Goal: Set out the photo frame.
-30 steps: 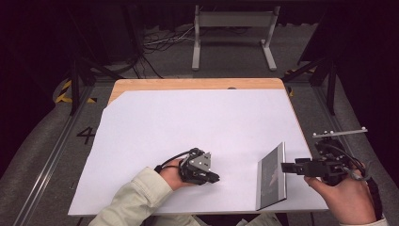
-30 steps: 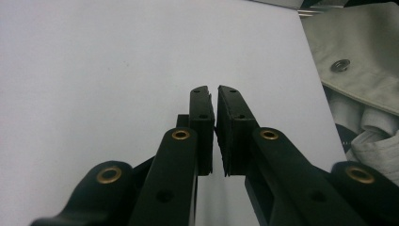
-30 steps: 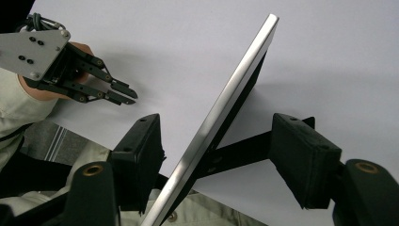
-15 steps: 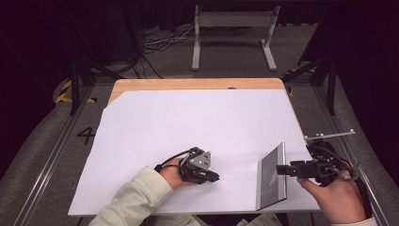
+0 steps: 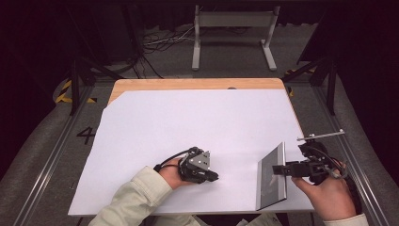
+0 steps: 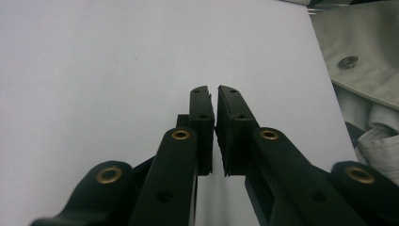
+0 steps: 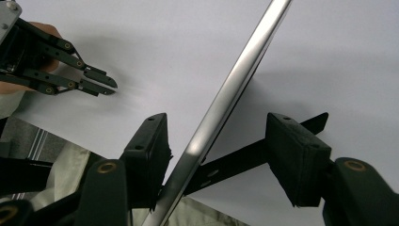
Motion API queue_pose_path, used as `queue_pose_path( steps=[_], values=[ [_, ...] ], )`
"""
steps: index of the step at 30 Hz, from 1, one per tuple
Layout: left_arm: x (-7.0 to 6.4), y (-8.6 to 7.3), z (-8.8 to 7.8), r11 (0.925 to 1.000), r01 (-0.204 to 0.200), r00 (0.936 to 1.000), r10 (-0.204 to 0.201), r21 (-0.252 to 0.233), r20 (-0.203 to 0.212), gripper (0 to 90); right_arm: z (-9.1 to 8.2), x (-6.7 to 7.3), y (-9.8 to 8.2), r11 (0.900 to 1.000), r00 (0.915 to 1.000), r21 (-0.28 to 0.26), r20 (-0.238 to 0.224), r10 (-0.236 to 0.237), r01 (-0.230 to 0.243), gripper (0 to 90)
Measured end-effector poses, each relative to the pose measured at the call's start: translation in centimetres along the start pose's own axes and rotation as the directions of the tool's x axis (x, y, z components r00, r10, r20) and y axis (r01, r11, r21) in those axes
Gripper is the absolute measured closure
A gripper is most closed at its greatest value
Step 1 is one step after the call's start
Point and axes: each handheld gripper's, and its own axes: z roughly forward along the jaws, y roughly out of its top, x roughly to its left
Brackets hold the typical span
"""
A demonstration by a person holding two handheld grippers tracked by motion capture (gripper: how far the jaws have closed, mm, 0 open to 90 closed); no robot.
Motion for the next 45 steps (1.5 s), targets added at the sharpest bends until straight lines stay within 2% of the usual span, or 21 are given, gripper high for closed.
queue_pose_path(
  steps=[6,14,16,24,30,37,45],
  values=[
    [0.0,0.0,0.0,1.0000,0.000,1.0000,0.000,0.000,0.001,84.5,0.4,0.1,0.1,1.000,1.0000,0.010,0.002,-0.001,0.001,44.0],
    [0.0,0.0,0.0,1.0000,-0.006,1.0000,0.006,-0.004,0.000,83.6,0.9,0.4,0.4,1.000,0.9998,0.018,0.015,-0.011,0.010,52.7],
    [0.0,0.0,0.0,1.0000,-0.007,1.0000,0.007,-0.004,0.001,83.6,1.0,0.6,0.5,1.000,0.9997,0.019,0.015,-0.021,0.021,59.3],
    [0.0,0.0,0.1,1.0000,-0.008,1.0000,0.008,0.000,0.006,83.5,0.7,0.9,0.7,1.000,0.9985,0.012,0.048,-0.024,0.024,67.1],
    [0.0,0.0,0.1,0.9999,-0.011,0.9999,0.011,0.000,0.006,83.6,0.3,1.2,1.0,0.999,0.9969,0.009,0.070,-0.036,0.035,82.7],
    [0.0,-0.2,0.0,1.0000,-0.003,1.0000,0.003,0.001,0.004,83.6,0.4,1.4,1.5,0.997,0.9938,0.023,0.082,-0.075,0.074,83.4],
    [0.0,-0.8,-0.5,0.9999,0.016,0.9997,-0.016,-0.003,-0.016,83.5,0.1,1.5,2.3,0.993,0.9921,0.015,0.036,-0.120,0.120,83.6]
  ],
)
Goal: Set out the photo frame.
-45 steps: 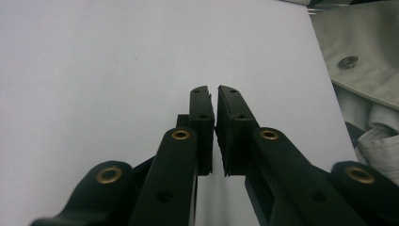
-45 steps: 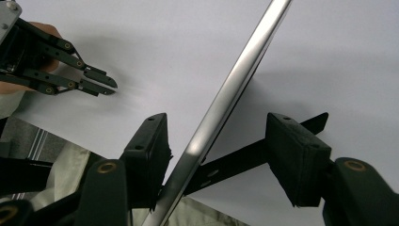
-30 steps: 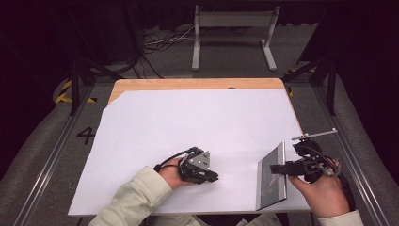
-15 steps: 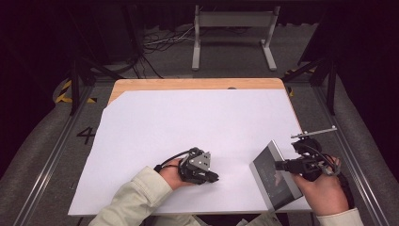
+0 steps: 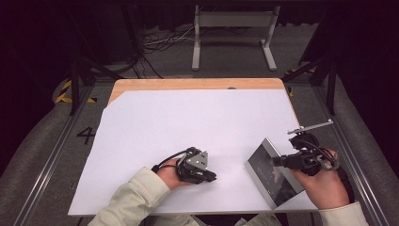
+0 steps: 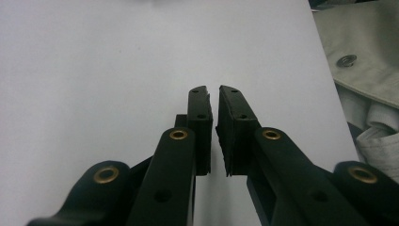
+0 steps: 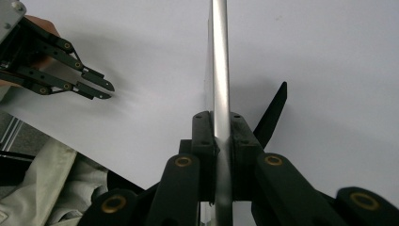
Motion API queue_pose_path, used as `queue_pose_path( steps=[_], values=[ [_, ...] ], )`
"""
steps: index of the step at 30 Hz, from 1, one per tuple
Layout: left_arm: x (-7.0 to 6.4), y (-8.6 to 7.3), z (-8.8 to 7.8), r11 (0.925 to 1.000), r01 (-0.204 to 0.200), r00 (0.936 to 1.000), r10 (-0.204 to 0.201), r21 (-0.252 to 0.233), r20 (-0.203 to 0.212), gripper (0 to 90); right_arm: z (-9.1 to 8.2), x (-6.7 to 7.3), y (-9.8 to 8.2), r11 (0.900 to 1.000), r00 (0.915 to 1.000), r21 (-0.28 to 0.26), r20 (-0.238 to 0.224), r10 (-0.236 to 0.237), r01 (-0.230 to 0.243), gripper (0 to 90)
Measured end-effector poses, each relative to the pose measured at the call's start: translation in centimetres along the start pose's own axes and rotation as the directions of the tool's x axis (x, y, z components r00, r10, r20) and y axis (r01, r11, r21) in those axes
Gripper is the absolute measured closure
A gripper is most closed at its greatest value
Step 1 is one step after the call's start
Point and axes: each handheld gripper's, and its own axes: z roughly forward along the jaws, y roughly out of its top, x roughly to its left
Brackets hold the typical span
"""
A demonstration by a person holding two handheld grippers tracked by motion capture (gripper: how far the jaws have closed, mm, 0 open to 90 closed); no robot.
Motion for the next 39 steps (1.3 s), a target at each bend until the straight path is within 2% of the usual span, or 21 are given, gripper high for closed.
queue_pose_path(
  steps=[5,8,11,20,25,26,29,31,32,33,36,38,39],
  values=[
    [0.0,-0.7,-0.6,0.9991,0.040,0.9991,-0.041,-0.016,-0.012,80.9,-0.3,0.4,0.8,0.999,0.9989,-0.007,0.012,-0.046,0.046,83.6],
    [-0.2,-1.3,-1.1,0.9979,0.061,0.9976,-0.062,-0.020,-0.030,79.0,-0.3,0.6,1.4,0.998,0.9978,-0.008,-0.001,-0.066,0.066,83.6],
    [-0.3,-1.8,-1.7,0.9966,0.079,0.9956,-0.080,-0.025,-0.049,77.7,-0.2,0.8,2.3,0.994,0.9943,-0.005,-0.016,-0.106,0.106,83.7],
    [-0.6,-3.6,-3.4,0.9877,0.148,0.9829,-0.152,-0.051,-0.103,76.1,0.5,1.8,4.7,0.981,0.9792,0.002,-0.058,-0.194,0.195,83.7],
    [-0.7,-4.6,-4.3,0.9794,0.191,0.9713,-0.198,-0.066,-0.132,76.1,0.8,2.5,5.9,0.965,0.9629,0.004,-0.066,-0.262,0.263,83.6],
    [-0.8,-4.8,-4.5,0.9765,0.202,0.9680,-0.211,-0.075,-0.136,76.0,0.9,2.7,6.2,0.959,0.9570,0.006,-0.071,-0.281,0.282,83.7],
    [-0.9,-5.3,-5.0,0.9711,0.224,0.9593,-0.234,-0.084,-0.157,75.7,1.1,3.2,6.9,0.951,0.9481,0.006,-0.082,-0.307,0.309,83.7],
    [-1.1,-5.6,-5.3,0.9670,0.238,0.9514,-0.251,-0.090,-0.178,75.4,1.2,3.4,7.3,0.944,0.9404,0.007,-0.090,-0.328,0.330,83.6],
    [-1.1,-5.6,-5.3,0.9670,0.238,0.9514,-0.251,-0.090,-0.178,75.3,1.2,3.4,7.3,0.944,0.9404,0.007,-0.090,-0.328,0.330,83.6],
    [-1.1,-5.9,-5.6,0.9644,0.246,0.9473,-0.260,-0.097,-0.187,75.0,1.3,3.8,7.7,0.934,0.9292,0.007,-0.102,-0.355,0.358,83.6],
    [-1.3,-6.3,-6.0,0.9591,0.260,0.9396,-0.278,-0.112,-0.200,74.7,1.6,4.1,8.3,0.920,0.9153,0.008,-0.107,-0.388,0.391,83.7],
    [-1.3,-6.6,-6.4,0.9542,0.272,0.9304,-0.294,-0.125,-0.219,74.0,1.8,4.5,8.8,0.911,0.9068,0.017,-0.109,-0.407,0.411,83.7],
    [-1.3,-6.6,-6.4,0.9542,0.272,0.9304,-0.294,-0.125,-0.219,73.6,1.8,4.5,8.8,0.911,0.9068,0.017,-0.109,-0.407,0.411,83.7]
  ],
)
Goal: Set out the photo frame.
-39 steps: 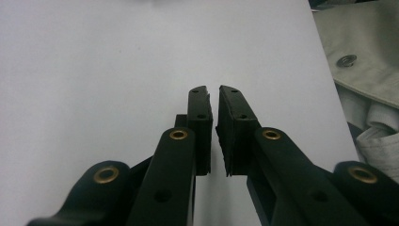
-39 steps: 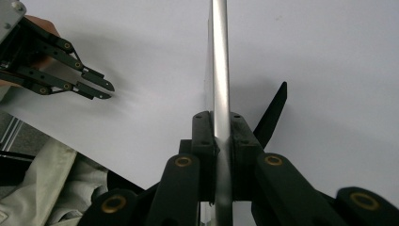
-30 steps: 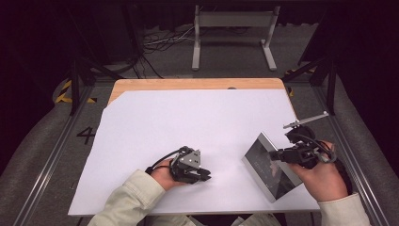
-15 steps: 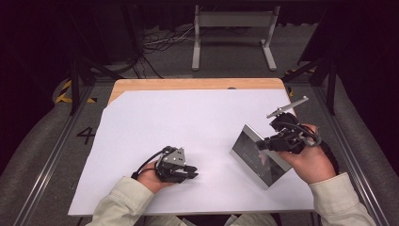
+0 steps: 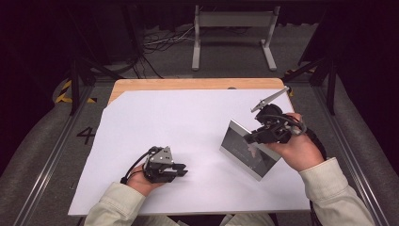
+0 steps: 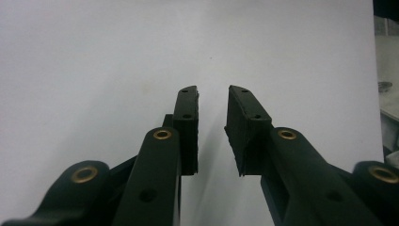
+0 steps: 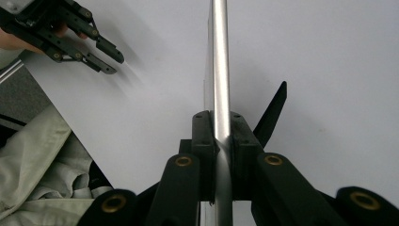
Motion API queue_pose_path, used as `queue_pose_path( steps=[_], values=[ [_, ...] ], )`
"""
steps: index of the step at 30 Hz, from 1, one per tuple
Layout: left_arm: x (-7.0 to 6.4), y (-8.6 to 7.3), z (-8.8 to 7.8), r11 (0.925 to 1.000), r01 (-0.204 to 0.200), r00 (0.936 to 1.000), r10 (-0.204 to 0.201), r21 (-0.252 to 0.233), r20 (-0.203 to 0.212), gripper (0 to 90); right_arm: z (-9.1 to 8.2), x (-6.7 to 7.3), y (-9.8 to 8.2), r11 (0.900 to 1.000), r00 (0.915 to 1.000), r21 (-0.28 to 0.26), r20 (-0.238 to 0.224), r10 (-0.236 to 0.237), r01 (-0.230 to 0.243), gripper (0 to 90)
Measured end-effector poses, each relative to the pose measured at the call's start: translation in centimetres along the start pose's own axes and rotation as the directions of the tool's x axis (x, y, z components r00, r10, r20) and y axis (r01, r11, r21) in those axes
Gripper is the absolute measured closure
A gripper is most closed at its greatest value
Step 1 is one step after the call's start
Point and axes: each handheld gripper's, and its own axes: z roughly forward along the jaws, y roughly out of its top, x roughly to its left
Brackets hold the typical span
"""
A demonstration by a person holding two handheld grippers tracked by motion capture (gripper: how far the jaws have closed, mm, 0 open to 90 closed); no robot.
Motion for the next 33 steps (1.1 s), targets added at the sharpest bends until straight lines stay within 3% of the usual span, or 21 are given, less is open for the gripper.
queue_pose_path(
  steps=[6,13,14,15,16,20,21,23,25,26,29,31,32,33],
  values=[
    [0.6,-0.6,-1.4,0.9970,0.043,0.9964,-0.048,-0.065,-0.070,72.2,0.4,0.4,1.9,0.996,0.9962,0.028,-0.019,-0.085,0.086,83.7],
    [1.0,-1.1,-1.9,0.9942,0.075,0.9923,-0.082,-0.077,-0.092,72.2,0.6,0.4,3.2,0.986,0.9863,0.037,-0.034,-0.161,0.163,83.6],
    [1.0,-1.3,-2.1,0.9939,0.079,0.9914,-0.086,-0.077,-0.099,71.8,0.8,0.4,3.5,0.978,0.9784,0.041,-0.044,-0.202,0.204,83.7],
    [1.0,-1.3,-2.1,0.9939,0.079,0.9914,-0.086,-0.077,-0.099,71.5,0.8,0.4,3.5,0.978,0.9784,0.041,-0.044,-0.202,0.204,83.7],
    [1.0,-1.6,-2.2,0.9929,0.090,0.9891,-0.098,-0.077,-0.110,71.0,1.0,0.4,3.8,0.971,0.9710,0.043,-0.052,-0.233,0.236,83.6],
    [1.3,-2.1,-2.7,0.9872,0.138,0.9804,-0.147,-0.080,-0.130,69.0,1.6,0.4,4.3,0.955,0.9542,0.050,-0.074,-0.290,0.294,83.7],
    [1.3,-2.1,-2.7,0.9872,0.138,0.9804,-0.147,-0.080,-0.130,69.0,1.6,0.4,4.3,0.955,0.9542,0.050,-0.074,-0.290,0.294,83.7],
    [1.4,-2.5,-3.0,0.9836,0.157,0.9753,-0.169,-0.088,-0.143,68.9,2.1,0.3,4.6,0.940,0.9402,0.058,-0.083,-0.331,0.336,83.6],
    [1.4,-2.6,-3.1,0.9823,0.164,0.9736,-0.176,-0.090,-0.146,68.9,2.2,0.3,4.7,0.940,0.9405,0.059,-0.084,-0.329,0.335,83.6],
    [1.4,-2.7,-3.2,0.9824,0.164,0.9736,-0.176,-0.090,-0.146,69.0,2.5,0.0,4.9,0.935,0.9347,0.059,-0.093,-0.343,0.349,83.6],
    [1.3,-2.8,-3.3,0.9814,0.169,0.9724,-0.181,-0.091,-0.147,68.9,2.6,-0.2,5.1,0.933,0.9312,0.051,-0.104,-0.349,0.356,83.6],
    [1.3,-3.0,-3.4,0.9806,0.174,0.9721,-0.186,-0.090,-0.143,68.9,3.0,-0.4,5.3,0.926,0.9212,0.044,-0.127,-0.368,0.376,83.6],
    [1.3,-3.0,-3.4,0.9806,0.174,0.9721,-0.186,-0.090,-0.143,68.9,3.0,-0.4,5.3,0.926,0.9212,0.044,-0.127,-0.368,0.376,83.6],
    [1.3,-3.0,-3.4,0.9803,0.175,0.9716,-0.187,-0.092,-0.146,68.9,3.1,-0.4,5.4,0.919,0.9140,0.043,-0.134,-0.383,0.391,83.6]
  ],
)
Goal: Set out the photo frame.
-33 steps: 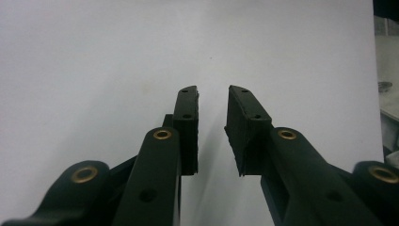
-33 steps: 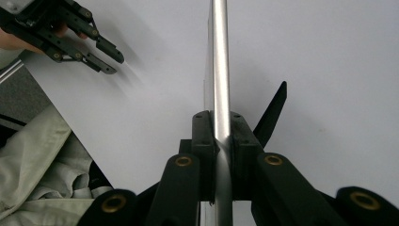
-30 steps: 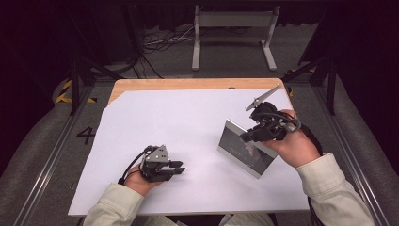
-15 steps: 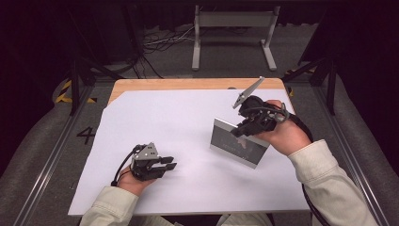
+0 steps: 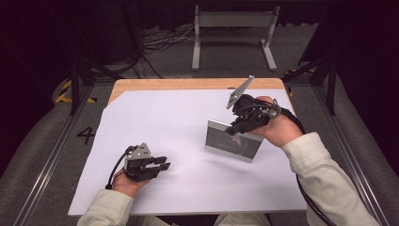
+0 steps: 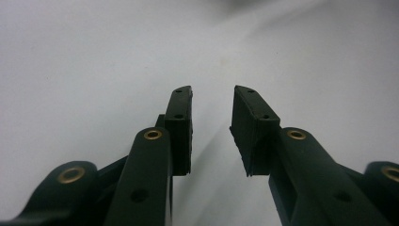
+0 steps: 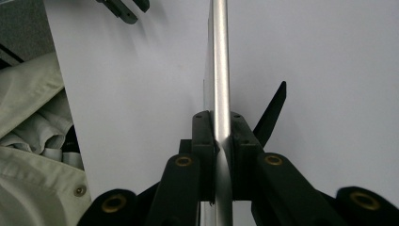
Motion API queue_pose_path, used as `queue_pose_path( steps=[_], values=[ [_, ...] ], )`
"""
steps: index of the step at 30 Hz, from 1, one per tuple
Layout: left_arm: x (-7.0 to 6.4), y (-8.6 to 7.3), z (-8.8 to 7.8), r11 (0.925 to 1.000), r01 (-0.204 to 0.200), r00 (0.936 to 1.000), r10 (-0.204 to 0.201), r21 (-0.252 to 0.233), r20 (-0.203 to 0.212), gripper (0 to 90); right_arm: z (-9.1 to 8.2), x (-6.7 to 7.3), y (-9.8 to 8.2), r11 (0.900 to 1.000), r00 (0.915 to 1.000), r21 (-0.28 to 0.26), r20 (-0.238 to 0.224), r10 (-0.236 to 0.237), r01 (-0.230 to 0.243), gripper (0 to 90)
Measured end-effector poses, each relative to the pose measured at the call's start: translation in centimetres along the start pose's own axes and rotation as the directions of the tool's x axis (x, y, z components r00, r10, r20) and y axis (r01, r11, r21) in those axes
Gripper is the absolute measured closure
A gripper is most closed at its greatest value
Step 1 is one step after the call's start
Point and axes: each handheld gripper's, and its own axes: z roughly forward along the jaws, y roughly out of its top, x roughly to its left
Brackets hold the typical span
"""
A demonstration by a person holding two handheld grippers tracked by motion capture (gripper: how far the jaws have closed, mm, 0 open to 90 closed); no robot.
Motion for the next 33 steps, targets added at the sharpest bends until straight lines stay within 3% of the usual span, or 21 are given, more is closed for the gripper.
queue_pose_path(
  steps=[9,10,18,27,33],
  values=[
    [0.0,-0.1,-0.1,1.0000,0.001,1.0000,-0.001,0.001,0.004,69.0,1.3,-0.4,0.8,0.995,0.9956,0.042,-0.038,-0.085,0.087,83.6],
    [0.0,-0.1,0.0,1.0000,0.000,1.0000,0.000,0.000,0.006,69.0,1.7,-0.5,0.8,0.993,0.9928,0.044,-0.048,-0.110,0.112,83.6],
    [0.0,0.1,0.2,1.0000,-0.001,0.9999,0.001,0.002,0.015,69.0,2.4,-0.9,0.6,0.987,0.9848,0.049,-0.085,-0.151,0.156,83.6],
    [0.0,0.1,0.4,1.0000,-0.005,0.9999,0.005,0.007,0.016,69.0,3.2,-1.7,0.3,0.972,0.9654,0.033,-0.127,-0.228,0.234,83.6],
    [0.0,0.1,0.4,1.0000,-0.003,0.9998,0.003,0.005,0.017,69.0,3.7,-2.1,0.3,0.966,0.9595,0.044,-0.135,-0.247,0.255,83.5]
  ],
)
